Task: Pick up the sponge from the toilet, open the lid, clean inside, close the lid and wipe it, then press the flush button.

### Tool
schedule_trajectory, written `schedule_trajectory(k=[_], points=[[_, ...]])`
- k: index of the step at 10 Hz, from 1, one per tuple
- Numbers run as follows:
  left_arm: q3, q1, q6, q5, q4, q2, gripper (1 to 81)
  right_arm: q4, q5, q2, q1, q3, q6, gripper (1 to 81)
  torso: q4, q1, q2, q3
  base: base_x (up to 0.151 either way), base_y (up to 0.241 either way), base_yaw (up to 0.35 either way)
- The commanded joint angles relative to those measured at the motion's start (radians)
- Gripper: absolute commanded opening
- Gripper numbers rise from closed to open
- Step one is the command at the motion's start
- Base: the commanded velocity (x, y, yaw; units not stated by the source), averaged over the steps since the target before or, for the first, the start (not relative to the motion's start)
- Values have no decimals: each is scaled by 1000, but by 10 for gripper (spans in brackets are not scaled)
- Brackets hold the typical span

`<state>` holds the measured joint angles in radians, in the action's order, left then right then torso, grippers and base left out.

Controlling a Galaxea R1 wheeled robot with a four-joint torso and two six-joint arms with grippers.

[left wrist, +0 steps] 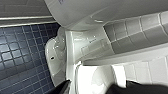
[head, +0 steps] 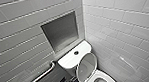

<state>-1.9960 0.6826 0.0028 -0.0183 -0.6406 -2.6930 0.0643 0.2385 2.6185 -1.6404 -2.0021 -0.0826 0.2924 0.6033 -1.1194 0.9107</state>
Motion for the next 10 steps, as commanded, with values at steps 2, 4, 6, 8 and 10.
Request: schedule_trajectory(k=[2, 4, 6, 8, 10], points=[[-3, -160, -13, -48, -21, -21, 811, -40, -4, -79, -54, 171, -3, 10, 0, 0, 0, 0, 0, 0, 0], [-3, -174, -58, 20, -16, -51, 811, -55, -1, -75, -66, 177, -6, 10, 0, 0, 1, 0, 0, 0, 0], [-7, -179, -57, 21, -14, -58, 811, -69, 12, -75, -68, 171, -5, 10, 0, 0, 1, 0, 0, 0, 0], [11, -178, -58, 18, -14, -19, 811, -67, 12, -73, -65, 165, -2, 10, 0, 0, 1, 0, 0, 0, 0], [63, -177, -60, 23, -19, 46, 811, -67, 12, -72, -63, 165, -2, 10, 0, 0, 1, 0, 0, 0, 0]])
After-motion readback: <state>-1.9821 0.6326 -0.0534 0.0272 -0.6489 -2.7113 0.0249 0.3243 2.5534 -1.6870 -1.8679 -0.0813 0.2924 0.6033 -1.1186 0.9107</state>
